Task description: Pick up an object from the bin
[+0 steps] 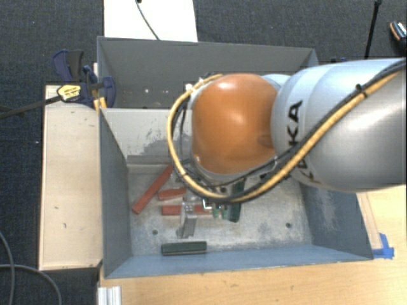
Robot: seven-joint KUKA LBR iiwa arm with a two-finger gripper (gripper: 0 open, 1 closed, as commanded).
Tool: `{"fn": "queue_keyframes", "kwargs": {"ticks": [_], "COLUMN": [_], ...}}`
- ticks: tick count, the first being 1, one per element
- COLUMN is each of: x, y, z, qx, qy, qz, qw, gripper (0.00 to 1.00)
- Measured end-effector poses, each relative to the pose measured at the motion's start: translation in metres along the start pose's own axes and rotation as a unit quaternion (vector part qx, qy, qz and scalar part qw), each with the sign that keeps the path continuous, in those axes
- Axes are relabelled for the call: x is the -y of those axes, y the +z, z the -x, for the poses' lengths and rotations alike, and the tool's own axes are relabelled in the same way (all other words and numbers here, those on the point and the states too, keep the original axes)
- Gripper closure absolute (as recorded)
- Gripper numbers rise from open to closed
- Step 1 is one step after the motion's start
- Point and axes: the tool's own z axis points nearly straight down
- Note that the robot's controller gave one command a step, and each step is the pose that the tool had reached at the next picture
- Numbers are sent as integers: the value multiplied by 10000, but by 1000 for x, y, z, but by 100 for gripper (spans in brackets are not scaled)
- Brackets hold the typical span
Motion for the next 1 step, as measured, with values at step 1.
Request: {"fn": "queue_keyframes", "kwargs": {"ticks": [1], "x": [10], "y": [144], "z": [36], "qx": [12], "qy": [-1156], "qz": [-6], "qw": [9933], "gripper": [0]}}
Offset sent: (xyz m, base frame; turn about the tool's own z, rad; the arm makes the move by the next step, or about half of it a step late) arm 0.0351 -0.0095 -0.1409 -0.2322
